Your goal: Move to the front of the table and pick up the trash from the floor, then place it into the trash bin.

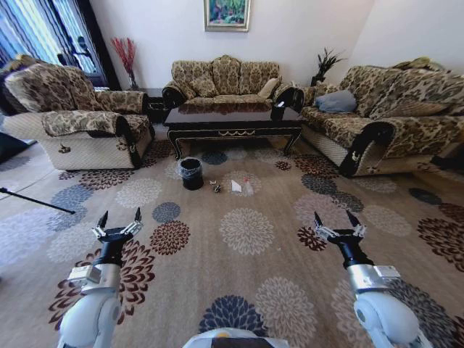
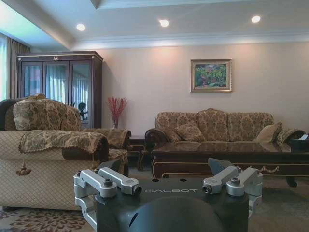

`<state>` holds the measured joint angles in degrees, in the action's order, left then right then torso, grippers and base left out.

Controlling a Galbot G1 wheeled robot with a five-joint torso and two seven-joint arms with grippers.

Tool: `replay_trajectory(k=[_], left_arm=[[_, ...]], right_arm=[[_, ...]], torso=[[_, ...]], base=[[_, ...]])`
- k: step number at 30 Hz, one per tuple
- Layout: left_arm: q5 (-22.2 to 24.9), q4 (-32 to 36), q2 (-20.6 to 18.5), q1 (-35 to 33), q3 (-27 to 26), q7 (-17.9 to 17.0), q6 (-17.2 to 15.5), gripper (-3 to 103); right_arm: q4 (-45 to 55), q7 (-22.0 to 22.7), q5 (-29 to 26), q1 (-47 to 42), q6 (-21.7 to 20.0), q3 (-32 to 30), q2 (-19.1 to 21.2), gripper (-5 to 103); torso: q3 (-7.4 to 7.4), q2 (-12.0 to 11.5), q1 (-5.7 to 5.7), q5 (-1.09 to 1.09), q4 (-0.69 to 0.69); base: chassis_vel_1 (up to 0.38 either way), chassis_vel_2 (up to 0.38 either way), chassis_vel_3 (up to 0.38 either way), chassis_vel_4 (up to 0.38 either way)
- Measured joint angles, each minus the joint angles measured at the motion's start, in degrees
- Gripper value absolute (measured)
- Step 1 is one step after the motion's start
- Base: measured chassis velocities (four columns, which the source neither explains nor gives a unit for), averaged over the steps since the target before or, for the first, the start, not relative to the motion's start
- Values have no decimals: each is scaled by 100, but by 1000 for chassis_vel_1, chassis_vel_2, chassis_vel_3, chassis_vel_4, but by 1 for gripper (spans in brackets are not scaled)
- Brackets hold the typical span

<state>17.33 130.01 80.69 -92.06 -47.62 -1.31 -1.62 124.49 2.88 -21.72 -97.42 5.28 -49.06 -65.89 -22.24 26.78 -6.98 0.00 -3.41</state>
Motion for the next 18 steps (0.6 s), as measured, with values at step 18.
replay_trajectory(k=[18], left_arm=[[443, 592, -90, 67, -237, -24, -138, 100]], right_arm=[[-227, -4, 111, 94, 32, 115, -47, 100]], torso=[[237, -361, 127, 0, 0]], base=[[0, 0, 0, 0]])
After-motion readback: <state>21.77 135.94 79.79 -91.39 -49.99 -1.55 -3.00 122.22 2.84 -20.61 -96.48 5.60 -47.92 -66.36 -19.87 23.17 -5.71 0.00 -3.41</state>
